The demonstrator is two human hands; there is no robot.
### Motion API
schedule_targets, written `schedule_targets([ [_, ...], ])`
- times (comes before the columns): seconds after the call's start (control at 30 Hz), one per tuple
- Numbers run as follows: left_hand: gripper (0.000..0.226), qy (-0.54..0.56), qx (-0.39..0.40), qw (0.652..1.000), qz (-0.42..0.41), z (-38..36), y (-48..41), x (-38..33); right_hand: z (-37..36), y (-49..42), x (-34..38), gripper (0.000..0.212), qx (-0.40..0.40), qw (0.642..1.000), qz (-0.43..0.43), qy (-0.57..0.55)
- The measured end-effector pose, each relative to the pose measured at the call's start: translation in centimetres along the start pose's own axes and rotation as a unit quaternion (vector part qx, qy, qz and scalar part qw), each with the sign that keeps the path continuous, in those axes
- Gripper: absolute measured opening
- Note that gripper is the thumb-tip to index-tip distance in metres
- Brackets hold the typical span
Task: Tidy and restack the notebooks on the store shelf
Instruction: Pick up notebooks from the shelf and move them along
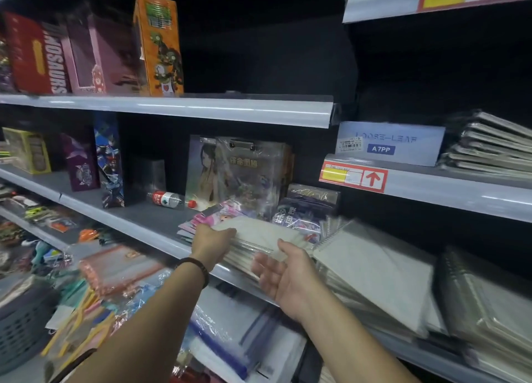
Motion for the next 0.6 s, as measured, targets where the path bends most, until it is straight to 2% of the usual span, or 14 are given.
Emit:
schedule_targets([
  [0.03, 0.037, -0.004, 0.006, 1.000, 0.008, 0.1, 0.3, -0.2, -0.1, 0.1, 0.1, 0.025, -0.004, 1.000, 0.000, -0.005],
  [0.07, 0.041, -0.002, 0.010, 1.000, 0.009, 0.1, 0.2, -0.3, -0.2, 0.0, 0.2, 0.022, -0.011, 1.000, -0.001, -0.011],
  [0.17, 0.066, 0.027, 0.024, 0.999, -0.003, 0.0, 0.6, -0.7, 0.1, -0.3, 0.3, 0.015, -0.045, 0.999, -0.001, -0.025],
  [0.3, 0.068, 0.060, 0.011, 0.998, -0.004, 0.8, 1.7, -0.9, 0.5, -0.6, -0.2, 0.046, -0.073, 0.997, -0.011, 0.009],
  [0.37, 0.074, 0.067, 0.011, 0.998, -0.008, 1.0, 1.8, -0.7, 0.5, -0.8, -0.9, 0.050, -0.079, 0.997, -0.021, 0.012],
  [0.6, 0.078, 0.104, -0.033, 0.994, -0.018, 2.4, 4.0, -1.1, 1.1, -0.6, -1.1, 0.027, -0.112, 0.994, -0.002, 0.020],
])
Point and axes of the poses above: each hand's wrist, its own y-axis away from the middle knuckle, its own z-axis out of the back of the hand, x = y × z, the point moved 8 cm from there along -y, towards the middle knuckle, and after that the axes turned 8 degrees about -x, right-handed, at the moved point
